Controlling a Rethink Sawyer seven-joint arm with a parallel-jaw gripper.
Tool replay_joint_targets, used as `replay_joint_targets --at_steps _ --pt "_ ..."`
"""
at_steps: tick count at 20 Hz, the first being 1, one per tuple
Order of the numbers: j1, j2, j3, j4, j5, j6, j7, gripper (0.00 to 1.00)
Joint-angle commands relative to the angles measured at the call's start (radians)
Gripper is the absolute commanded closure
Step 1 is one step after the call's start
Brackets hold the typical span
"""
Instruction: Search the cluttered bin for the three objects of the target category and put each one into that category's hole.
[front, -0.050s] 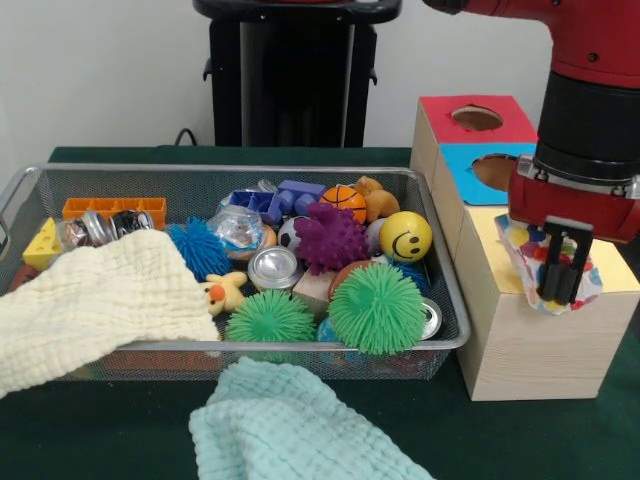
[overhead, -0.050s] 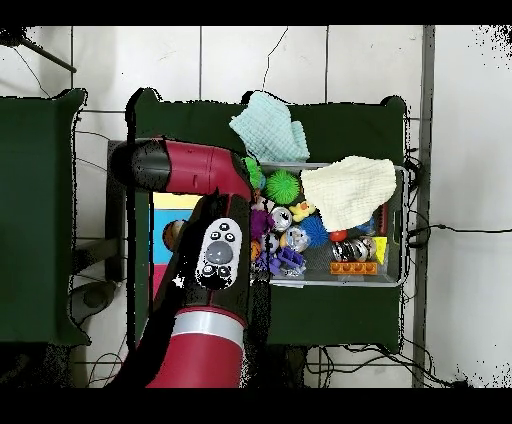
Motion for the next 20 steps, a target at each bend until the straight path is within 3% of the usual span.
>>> replay_joint_targets --at_steps 1,6,11,17,20 --pt "-0.005 0.055 0.093 0.17 -0.038 0.17 0.064 1.0" --pt "0.048 0.02 0.043 0.148 -0.038 0.27 0.126 1.0" --pt "0.094 -0.028 -0.013 0.176 -0.071 0.227 0.121 1.0" --pt "0.097 -0.079 -0.03 0.204 -0.07 0.271 0.091 1.0" --pt "0.081 -0.038 -0.02 0.214 -0.076 0.218 0.075 1.0"
